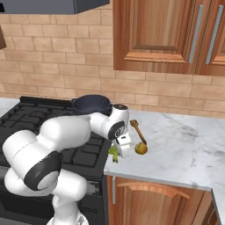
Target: Put the squash and broccoli in the pot. Retrieve the spatula and lightly stir the vegetables in the pot.
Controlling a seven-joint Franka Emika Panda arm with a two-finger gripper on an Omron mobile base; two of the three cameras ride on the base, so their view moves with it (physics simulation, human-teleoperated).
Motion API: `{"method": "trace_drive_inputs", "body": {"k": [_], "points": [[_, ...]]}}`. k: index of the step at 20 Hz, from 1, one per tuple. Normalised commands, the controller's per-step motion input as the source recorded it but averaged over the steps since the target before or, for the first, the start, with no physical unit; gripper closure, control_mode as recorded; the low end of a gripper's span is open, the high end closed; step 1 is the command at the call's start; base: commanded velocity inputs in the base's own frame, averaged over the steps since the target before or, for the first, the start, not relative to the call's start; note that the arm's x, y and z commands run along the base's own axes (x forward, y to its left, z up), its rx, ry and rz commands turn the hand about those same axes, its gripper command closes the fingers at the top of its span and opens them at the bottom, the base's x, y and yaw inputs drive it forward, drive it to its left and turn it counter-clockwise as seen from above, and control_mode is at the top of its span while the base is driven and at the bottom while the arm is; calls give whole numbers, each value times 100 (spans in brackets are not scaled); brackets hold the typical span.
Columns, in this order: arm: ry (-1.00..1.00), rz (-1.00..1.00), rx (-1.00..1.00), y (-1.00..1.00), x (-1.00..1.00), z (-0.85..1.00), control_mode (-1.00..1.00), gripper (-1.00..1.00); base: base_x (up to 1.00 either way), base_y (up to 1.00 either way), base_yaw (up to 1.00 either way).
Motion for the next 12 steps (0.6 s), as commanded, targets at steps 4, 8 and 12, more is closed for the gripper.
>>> {"method": "trace_drive_inputs", "body": {"k": [4,8,12], "points": [[-4,1,-19,71,-7,32,-100,100,0,0,0],[-30,9,-33,82,-1,12,-100,100,0,0,0],[-19,8,-11,67,2,22,-100,100,0,0,0]]}}
